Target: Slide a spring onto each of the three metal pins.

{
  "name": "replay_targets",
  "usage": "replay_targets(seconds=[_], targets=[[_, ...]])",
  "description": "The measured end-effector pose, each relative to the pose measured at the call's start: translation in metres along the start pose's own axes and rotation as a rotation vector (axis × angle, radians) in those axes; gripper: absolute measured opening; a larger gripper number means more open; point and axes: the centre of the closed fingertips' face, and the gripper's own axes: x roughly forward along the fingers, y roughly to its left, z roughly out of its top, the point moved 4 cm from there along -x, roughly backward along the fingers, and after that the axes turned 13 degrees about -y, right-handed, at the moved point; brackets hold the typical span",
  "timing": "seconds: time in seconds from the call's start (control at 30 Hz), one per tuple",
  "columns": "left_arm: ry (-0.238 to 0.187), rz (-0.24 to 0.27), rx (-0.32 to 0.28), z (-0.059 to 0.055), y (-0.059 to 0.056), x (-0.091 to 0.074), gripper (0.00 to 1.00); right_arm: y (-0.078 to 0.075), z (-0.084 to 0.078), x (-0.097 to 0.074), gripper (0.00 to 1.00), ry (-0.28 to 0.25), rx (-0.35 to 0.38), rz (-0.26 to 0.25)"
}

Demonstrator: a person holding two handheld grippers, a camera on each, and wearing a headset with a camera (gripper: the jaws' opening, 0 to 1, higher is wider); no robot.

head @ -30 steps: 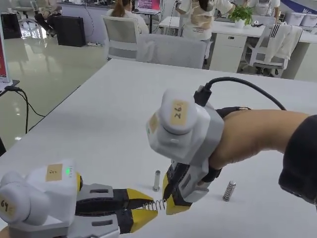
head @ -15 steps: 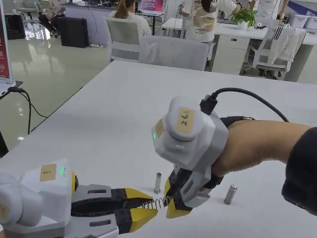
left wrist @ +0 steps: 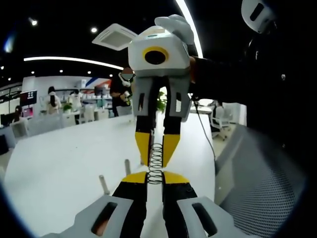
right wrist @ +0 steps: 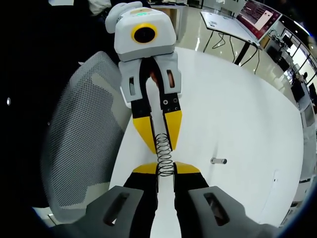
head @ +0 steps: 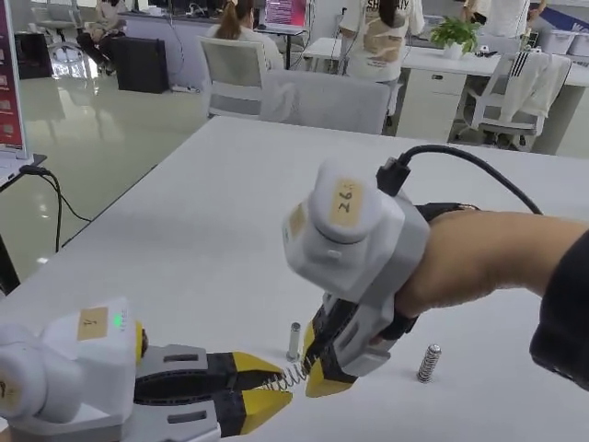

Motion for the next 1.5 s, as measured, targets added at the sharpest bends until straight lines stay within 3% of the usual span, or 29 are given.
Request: replay_targets(seconds=[0.43, 0.83, 1.3, 1.5], targets=[[0.009, -0.007, 0.003, -0.002, 0.0, -0.002, 0.03, 0.003, 0.021, 0.0, 0.08, -0.039, 0.003, 0.003], [0.004, -0.006, 0.0, -0.003, 0.001, -0.002, 0.03, 0.004, 0.031, 0.003, 0.08, -0.029, -0.007, 0.011], [0.002, 0.013, -0.006, -0.004, 0.003, -0.001, 0.04, 0.0, 0.031, 0.004, 0.07, -0.016, -0.018, 0.004], [0.004, 0.036, -0.016, -0.009, 0.007, -0.005, 0.09, -0.011, 0.027, -0.005, 0.08, -0.023, 0.001, -0.034]])
